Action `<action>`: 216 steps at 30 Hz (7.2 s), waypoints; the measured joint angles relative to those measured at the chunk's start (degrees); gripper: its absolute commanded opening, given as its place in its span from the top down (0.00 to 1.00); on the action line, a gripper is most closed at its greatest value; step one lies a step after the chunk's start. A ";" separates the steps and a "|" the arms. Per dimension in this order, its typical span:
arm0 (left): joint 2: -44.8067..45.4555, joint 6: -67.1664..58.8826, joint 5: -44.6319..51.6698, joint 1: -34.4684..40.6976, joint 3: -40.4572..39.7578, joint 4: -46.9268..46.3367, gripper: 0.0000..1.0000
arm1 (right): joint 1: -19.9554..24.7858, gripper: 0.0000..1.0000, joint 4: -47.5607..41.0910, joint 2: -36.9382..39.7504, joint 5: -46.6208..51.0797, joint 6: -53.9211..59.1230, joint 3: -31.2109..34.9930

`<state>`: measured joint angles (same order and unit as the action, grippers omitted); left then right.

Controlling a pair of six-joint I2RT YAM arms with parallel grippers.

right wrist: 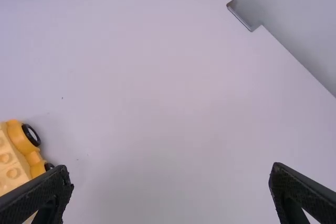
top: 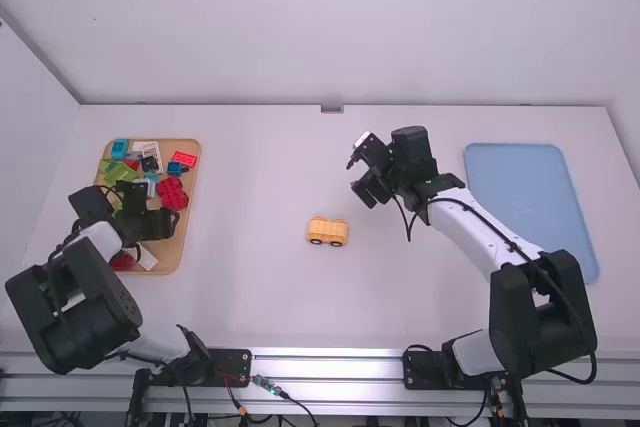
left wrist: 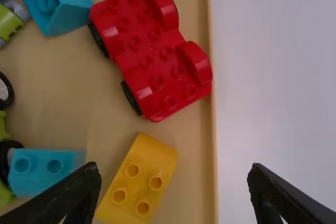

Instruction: Assemble lego blocks to make yellow taxi

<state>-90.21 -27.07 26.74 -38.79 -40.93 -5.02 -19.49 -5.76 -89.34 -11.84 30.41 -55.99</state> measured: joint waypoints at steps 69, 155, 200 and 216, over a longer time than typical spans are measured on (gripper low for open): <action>-7.69 -6.16 -6.45 -1.40 0.52 3.30 0.69 | 0.00 0.01 0.17 0.00 0.00 -0.04 0.00; -5.09 -35.45 9.81 49.40 -25.42 -28.61 0.98 | 4.57 0.01 36.59 -18.45 -39.67 22.25 22.64; -5.09 -34.14 7.08 52.30 -15.89 -18.56 0.98 | 2.19 0.12 44.98 -30.27 -47.04 22.10 18.45; -5.09 -32.68 5.99 52.72 -15.85 -18.23 0.98 | -2.32 0.15 42.14 -30.34 -39.34 17.05 16.90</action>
<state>-95.31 -59.75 32.73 13.93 -56.77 -23.24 -21.80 36.38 -119.68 -51.18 47.46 -39.09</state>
